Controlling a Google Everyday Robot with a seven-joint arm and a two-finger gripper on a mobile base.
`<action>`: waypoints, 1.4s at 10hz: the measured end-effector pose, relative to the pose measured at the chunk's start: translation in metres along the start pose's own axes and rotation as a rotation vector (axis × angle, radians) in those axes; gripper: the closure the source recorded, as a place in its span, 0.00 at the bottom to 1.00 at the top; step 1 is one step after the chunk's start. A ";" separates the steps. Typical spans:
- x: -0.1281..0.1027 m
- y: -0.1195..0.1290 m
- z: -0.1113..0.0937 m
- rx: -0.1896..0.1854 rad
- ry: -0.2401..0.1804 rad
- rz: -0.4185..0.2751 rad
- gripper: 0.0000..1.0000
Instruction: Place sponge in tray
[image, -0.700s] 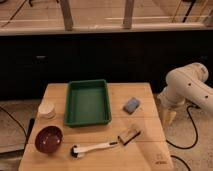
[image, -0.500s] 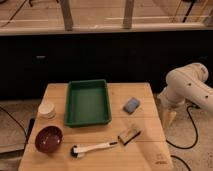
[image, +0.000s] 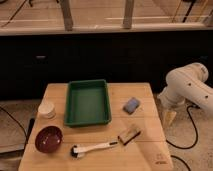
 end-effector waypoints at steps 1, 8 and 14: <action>0.000 0.000 0.000 0.000 0.000 0.000 0.20; -0.007 -0.004 0.005 0.007 0.013 -0.029 0.20; -0.046 -0.020 0.028 0.027 0.043 -0.145 0.20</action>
